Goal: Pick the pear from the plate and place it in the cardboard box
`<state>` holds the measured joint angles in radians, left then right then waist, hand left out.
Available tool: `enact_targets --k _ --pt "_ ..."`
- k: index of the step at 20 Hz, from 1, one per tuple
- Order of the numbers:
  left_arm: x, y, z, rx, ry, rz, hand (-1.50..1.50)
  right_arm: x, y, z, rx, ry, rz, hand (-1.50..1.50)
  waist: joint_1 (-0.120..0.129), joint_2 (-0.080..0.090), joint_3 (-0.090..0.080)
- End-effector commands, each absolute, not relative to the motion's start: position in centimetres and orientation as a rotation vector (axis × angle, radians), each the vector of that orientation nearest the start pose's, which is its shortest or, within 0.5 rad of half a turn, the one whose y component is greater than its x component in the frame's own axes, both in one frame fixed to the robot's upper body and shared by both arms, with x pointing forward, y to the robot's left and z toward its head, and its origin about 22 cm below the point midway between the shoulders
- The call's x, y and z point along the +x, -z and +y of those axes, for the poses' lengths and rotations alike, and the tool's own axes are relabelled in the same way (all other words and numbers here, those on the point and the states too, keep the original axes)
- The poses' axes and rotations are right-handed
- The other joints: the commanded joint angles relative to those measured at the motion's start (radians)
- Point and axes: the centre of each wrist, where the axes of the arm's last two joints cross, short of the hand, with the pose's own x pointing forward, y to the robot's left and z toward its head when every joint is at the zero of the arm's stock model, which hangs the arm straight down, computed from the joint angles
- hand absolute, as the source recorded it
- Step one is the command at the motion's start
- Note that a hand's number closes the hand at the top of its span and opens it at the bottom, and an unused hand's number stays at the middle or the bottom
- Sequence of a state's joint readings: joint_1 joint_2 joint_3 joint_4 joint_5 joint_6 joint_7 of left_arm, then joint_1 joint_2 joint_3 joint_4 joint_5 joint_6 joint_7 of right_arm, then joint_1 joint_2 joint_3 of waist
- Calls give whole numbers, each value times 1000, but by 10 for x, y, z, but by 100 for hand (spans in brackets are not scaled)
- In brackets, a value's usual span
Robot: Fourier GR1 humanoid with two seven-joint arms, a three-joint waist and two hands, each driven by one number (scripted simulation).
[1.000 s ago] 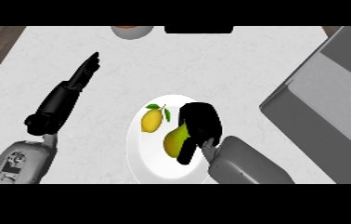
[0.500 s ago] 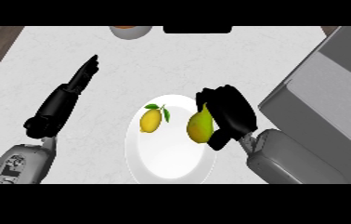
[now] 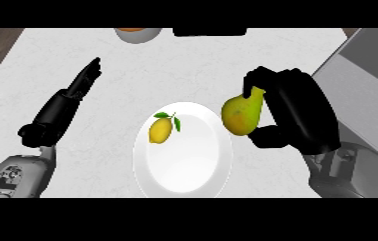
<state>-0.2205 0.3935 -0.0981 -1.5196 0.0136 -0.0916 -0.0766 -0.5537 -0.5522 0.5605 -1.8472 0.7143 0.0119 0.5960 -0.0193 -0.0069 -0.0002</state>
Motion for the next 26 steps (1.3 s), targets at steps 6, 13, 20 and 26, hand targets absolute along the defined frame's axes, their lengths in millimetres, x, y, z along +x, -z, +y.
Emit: enact_targets --k 6,13,20,26 --pt "297 -82 263 129 530 -1744 0 281 -231 -217 -1174 -635 -1606 150 9 4 1" --pt "289 -48 258 103 526 -1758 0 308 -236 -292 -1216 -516 -1508 150 18 8 0" --pt "299 -69 277 102 528 -1761 0 323 -217 -378 -1193 -742 -1228 150 21 14 1" --pt "306 -70 260 96 529 -1776 0 335 -188 -418 -1033 -837 -1076 150 31 14 1"
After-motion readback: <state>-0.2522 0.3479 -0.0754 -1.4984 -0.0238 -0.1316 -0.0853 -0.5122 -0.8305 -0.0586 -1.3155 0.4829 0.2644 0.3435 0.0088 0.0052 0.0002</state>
